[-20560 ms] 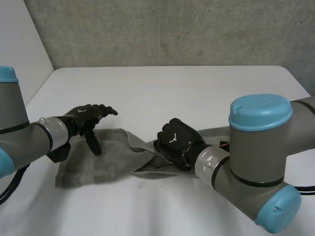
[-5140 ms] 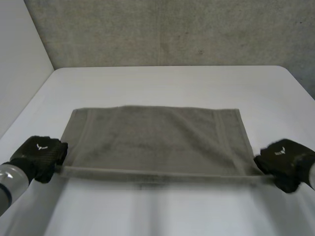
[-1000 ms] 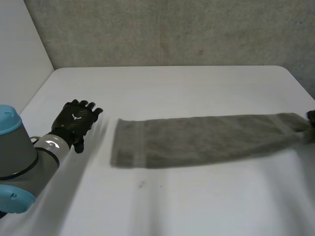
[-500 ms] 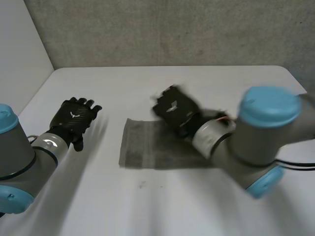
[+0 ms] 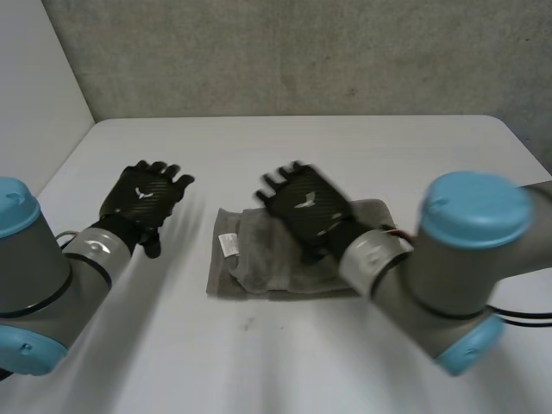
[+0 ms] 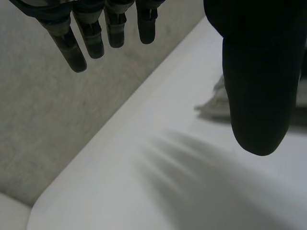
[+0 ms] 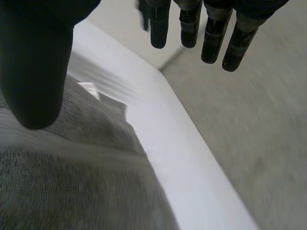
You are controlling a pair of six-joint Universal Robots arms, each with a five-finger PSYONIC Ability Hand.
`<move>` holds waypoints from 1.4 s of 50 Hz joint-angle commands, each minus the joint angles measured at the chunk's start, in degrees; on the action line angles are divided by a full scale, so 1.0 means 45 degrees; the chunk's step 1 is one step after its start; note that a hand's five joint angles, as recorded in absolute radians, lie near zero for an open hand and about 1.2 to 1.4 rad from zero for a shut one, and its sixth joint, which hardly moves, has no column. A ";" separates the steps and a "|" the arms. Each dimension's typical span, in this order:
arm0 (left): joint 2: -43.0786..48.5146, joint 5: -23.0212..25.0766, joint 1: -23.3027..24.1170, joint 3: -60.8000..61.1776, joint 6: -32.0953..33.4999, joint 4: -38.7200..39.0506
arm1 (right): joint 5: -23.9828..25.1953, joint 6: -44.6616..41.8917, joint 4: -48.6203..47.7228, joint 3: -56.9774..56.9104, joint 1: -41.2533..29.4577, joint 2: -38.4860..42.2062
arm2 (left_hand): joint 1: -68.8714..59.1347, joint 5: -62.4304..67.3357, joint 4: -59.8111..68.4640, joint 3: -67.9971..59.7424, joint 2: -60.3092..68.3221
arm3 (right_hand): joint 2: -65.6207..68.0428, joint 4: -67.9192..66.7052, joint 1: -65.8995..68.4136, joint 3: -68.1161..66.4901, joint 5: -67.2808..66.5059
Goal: Fold the towel.
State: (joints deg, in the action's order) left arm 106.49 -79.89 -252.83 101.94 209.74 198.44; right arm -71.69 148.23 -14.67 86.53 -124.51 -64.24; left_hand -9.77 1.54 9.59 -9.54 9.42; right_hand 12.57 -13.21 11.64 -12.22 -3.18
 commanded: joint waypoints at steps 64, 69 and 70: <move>-0.0675 -0.0157 0.1282 -0.0620 -0.1373 -0.0133 | -0.1747 0.4966 0.1814 -0.1049 0.0184 -0.0839 | -0.0322 -0.0070 0.0364 -0.0375 0.0401 | -0.0571 0.0714 -0.0365 0.0493 0.0707; -0.0656 -0.0137 0.1768 -0.1263 -0.2074 -0.0171 | -0.1200 0.5497 0.2067 0.0006 0.1550 -0.1582 | -0.0322 -0.0070 0.0364 -0.0375 0.0401 | -0.0571 0.0714 -0.0365 0.0493 0.0707; -0.0656 -0.0137 0.1771 -0.1266 -0.2077 -0.0172 | -0.1198 0.5498 0.2068 0.0009 0.1555 -0.1584 | -0.0322 -0.0070 0.0364 -0.0375 0.0401 | -0.0571 0.0714 -0.0365 0.0493 0.0707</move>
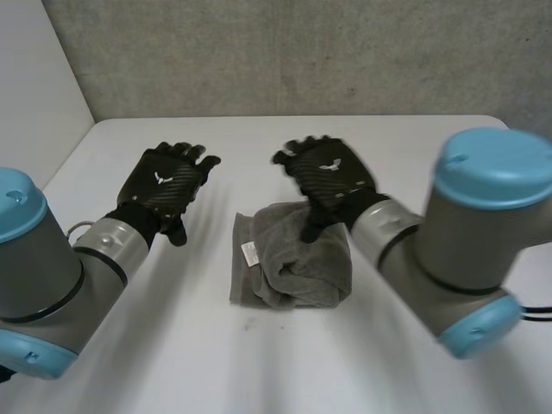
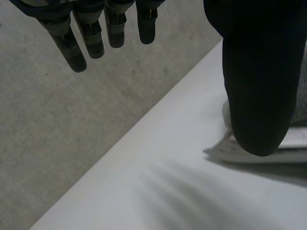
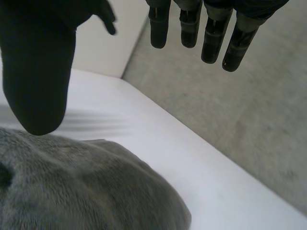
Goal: Fold the towel.
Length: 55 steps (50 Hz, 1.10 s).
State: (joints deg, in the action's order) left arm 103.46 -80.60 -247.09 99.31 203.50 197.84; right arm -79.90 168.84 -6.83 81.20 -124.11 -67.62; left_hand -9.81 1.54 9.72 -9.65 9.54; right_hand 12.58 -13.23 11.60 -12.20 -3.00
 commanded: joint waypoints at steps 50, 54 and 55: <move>0.5563 -0.1288 0.2018 -0.4121 -0.2315 -0.3067 | 0.0588 0.1797 0.1752 -0.1949 0.0568 0.4106 | -0.0538 0.0155 0.0559 -0.0573 0.0598 | -0.0572 0.0719 -0.0357 0.0490 0.0666; 0.5602 -0.1562 0.2018 -0.4022 -0.1784 -0.2832 | 0.0353 0.1660 0.1792 -0.2146 0.0509 0.4421 | -0.0500 0.0117 0.0521 -0.0536 0.0560 | -0.0572 0.0719 -0.0357 0.0490 0.0666; 0.5641 -0.1698 0.1999 -0.3983 -0.1610 -0.2678 | 0.0276 0.1621 0.1811 -0.2204 0.0509 0.4498 | -0.0500 0.0117 0.0521 -0.0536 0.0560 | -0.0572 0.0719 -0.0357 0.0490 0.0666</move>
State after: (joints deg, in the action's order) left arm 128.51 -86.60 -237.96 80.45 192.03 184.18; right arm -77.24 176.92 0.88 72.63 -121.47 -49.40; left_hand -10.47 1.54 10.52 -10.52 10.62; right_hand 12.58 -13.23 11.60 -12.06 -2.96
